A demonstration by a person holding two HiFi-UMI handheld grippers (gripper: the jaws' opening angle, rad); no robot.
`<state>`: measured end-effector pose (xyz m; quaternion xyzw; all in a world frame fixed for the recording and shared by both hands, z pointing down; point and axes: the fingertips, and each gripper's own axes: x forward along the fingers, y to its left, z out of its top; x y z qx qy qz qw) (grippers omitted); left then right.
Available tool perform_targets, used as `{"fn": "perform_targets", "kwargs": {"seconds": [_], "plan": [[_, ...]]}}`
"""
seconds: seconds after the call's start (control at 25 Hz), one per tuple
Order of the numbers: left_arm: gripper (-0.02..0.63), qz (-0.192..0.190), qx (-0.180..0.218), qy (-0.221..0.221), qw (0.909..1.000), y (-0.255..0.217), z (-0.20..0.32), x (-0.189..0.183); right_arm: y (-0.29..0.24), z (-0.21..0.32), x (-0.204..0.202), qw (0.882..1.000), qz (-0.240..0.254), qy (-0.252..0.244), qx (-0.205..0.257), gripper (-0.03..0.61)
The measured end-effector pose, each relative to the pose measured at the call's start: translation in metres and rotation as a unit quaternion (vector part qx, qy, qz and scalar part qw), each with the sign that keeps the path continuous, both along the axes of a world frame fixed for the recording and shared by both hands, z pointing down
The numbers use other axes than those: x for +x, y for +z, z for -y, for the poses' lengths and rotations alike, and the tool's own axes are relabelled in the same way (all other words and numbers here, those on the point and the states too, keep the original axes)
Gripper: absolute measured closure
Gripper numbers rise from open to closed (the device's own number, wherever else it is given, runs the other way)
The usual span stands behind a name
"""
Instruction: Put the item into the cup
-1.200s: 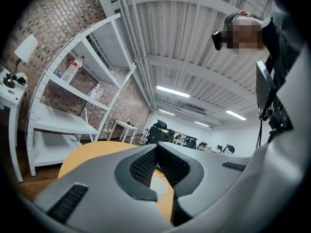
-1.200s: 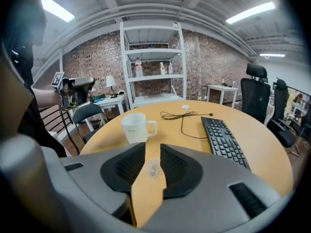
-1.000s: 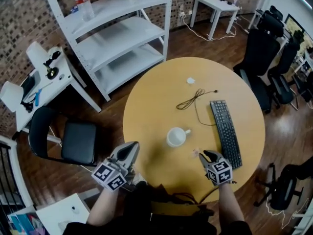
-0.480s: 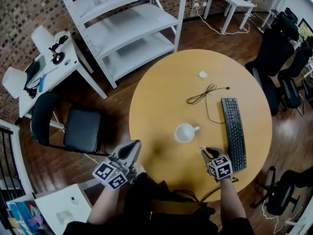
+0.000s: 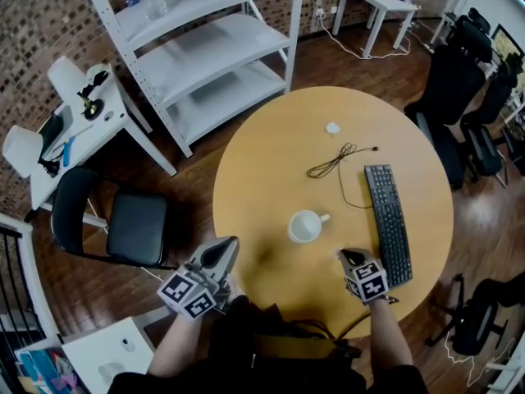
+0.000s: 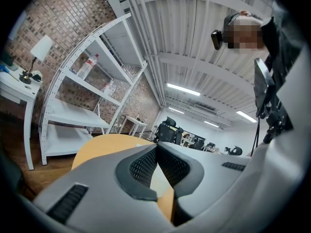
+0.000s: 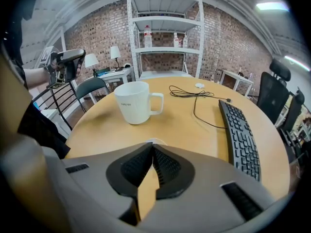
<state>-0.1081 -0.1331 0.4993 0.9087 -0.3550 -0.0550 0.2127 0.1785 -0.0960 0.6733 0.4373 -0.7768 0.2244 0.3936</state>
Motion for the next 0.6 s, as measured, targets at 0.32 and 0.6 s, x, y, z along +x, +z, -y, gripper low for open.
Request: {"fn": "perform_targets", "kwargs": {"seconds": [0.32, 0.6], "plan": [[0.611, 0.002, 0.019, 0.014, 0.9997, -0.013, 0.004, 0.011, -0.076, 0.035, -0.008, 0.993, 0.039, 0.001, 0.108, 0.573], [0.611, 0.002, 0.031, -0.006, 0.9995, -0.019, 0.003, -0.002, -0.123, 0.066, -0.048, 0.981, 0.081, -0.038, 0.173, 0.574]]}}
